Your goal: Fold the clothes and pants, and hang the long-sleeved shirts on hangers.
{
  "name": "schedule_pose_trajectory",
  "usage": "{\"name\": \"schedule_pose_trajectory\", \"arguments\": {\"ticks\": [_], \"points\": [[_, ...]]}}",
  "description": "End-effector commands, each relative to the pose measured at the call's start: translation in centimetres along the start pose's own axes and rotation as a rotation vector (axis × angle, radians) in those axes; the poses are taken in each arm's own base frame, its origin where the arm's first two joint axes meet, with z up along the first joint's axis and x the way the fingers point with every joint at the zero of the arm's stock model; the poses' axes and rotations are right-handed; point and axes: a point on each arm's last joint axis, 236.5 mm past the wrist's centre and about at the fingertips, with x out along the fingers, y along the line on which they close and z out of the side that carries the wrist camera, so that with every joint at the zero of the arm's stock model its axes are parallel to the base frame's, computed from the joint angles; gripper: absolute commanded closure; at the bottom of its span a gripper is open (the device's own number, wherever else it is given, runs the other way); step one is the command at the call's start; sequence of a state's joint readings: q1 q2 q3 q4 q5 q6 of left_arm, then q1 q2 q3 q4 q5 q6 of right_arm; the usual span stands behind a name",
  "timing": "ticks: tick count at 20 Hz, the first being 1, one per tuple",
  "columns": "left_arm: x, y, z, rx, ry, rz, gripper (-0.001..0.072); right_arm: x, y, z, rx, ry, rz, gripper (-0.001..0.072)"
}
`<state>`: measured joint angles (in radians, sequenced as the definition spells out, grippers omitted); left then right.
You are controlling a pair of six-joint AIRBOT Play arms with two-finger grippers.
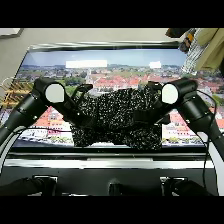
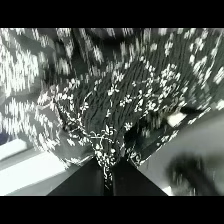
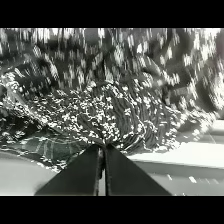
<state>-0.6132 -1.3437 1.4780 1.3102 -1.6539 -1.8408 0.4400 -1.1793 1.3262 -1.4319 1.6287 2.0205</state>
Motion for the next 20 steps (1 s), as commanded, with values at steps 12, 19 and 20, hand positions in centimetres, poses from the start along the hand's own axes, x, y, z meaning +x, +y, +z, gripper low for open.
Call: {"name": "schedule_pose_trajectory", "arguments": {"ticks": [12,19,20], "points": [[5.9,0.5,1.1,-0.200,-0.047,-0.013,0.0679,1.8,-2.5,1.9,-0.121,-0.185,-0.243,0.0674],[5.9,-0.3,2.2,-0.207,-0.088,-0.067,0.0679,1.0,-1.1,3.1,-0.014,-0.285,-0.045,0.0678],[5.9,-0.4,2.4,-0.208,-0.094,-0.073,0.0679,0.8,-0.7,3.6,0.015,-0.293,0.035,0.0678]]}}
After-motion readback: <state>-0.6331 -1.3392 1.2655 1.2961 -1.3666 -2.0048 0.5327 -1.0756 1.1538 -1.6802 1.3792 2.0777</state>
